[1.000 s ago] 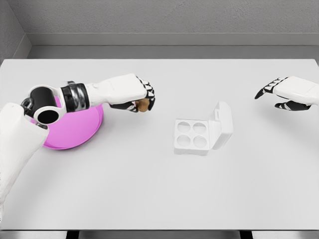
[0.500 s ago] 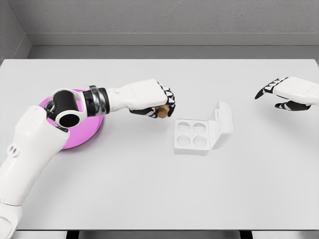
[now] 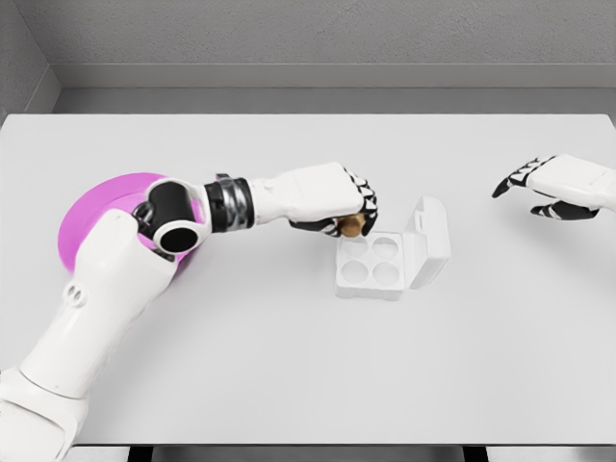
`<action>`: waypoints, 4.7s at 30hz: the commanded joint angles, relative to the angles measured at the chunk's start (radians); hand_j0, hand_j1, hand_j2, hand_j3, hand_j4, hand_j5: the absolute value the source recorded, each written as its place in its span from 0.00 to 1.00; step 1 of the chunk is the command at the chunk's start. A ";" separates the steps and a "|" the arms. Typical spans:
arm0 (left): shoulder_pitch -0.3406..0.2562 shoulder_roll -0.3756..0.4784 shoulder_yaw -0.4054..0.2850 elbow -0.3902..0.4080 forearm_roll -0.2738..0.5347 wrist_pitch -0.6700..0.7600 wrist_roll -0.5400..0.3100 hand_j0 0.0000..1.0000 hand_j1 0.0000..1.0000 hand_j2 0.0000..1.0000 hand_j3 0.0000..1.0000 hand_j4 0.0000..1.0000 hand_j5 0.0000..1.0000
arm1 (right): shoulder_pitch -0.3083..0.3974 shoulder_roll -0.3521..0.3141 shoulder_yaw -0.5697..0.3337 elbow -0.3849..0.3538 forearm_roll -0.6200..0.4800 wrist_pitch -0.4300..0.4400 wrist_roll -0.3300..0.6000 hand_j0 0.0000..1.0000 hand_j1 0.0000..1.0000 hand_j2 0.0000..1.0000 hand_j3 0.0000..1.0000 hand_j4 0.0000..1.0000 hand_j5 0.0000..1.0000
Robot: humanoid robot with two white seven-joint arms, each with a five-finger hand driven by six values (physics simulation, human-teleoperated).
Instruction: Pack egg into the box and close the box lid
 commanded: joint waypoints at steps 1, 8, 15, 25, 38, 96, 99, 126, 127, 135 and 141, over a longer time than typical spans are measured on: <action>0.000 -0.015 -0.003 0.010 0.000 0.003 0.001 0.38 0.38 0.38 0.38 0.38 0.38 | 0.000 -0.007 0.000 -0.006 -0.006 0.002 0.001 0.70 0.70 0.70 0.70 0.70 0.70; 0.003 -0.039 -0.026 0.022 -0.017 0.003 0.001 0.40 0.40 0.40 0.40 0.40 0.40 | 0.002 -0.013 -0.002 -0.009 -0.008 0.002 0.001 0.70 0.70 0.70 0.70 0.70 0.70; 0.017 -0.044 -0.046 0.022 -0.017 0.003 0.001 0.40 0.40 0.40 0.40 0.40 0.40 | 0.002 -0.016 0.006 -0.020 -0.006 0.002 0.001 0.70 0.70 0.70 0.70 0.70 0.70; 0.014 -0.073 -0.051 0.056 -0.021 0.003 0.001 0.48 0.48 0.48 0.48 0.48 0.48 | 0.003 -0.016 0.006 -0.022 -0.006 0.002 0.001 0.70 0.70 0.70 0.70 0.70 0.70; 0.015 -0.068 -0.041 0.045 -0.020 0.003 0.001 0.66 0.66 0.66 0.66 0.66 0.66 | 0.003 -0.014 0.004 -0.022 -0.006 0.002 0.001 0.70 0.70 0.70 0.70 0.70 0.70; 0.611 0.343 0.756 -0.205 0.540 0.003 0.001 1.00 1.00 1.00 1.00 1.00 1.00 | 0.046 0.001 0.041 -0.184 0.057 0.002 -0.001 0.69 0.69 0.69 0.69 0.69 0.69; 0.611 0.343 0.756 -0.205 0.540 0.003 0.001 1.00 1.00 1.00 1.00 1.00 1.00 | 0.046 -0.008 0.041 -0.227 0.055 0.002 -0.001 0.69 0.69 0.69 0.69 0.69 0.69; 0.614 0.343 0.756 -0.214 0.540 0.003 0.001 1.00 1.00 1.00 1.00 1.00 1.00 | 0.041 -0.082 0.030 -0.559 -0.029 0.002 -0.005 0.68 0.68 0.68 0.68 0.68 0.68; 0.614 0.343 0.756 -0.214 0.540 0.003 0.001 1.00 1.00 1.00 1.00 1.00 1.00 | 0.041 -0.060 0.030 -0.559 -0.023 0.002 -0.004 0.68 0.68 0.68 0.68 0.68 0.68; 0.614 0.343 0.756 -0.216 0.540 0.003 0.001 1.00 1.00 1.00 1.00 1.00 1.00 | 0.040 0.078 0.041 -0.559 0.005 0.002 0.036 0.69 0.69 0.69 0.69 0.69 0.69; 0.614 0.343 0.756 -0.217 0.542 0.003 0.001 1.00 1.00 1.00 1.00 1.00 1.00 | 0.012 -0.098 -0.137 -0.556 -0.037 0.002 0.033 0.77 0.77 0.77 0.77 0.77 0.77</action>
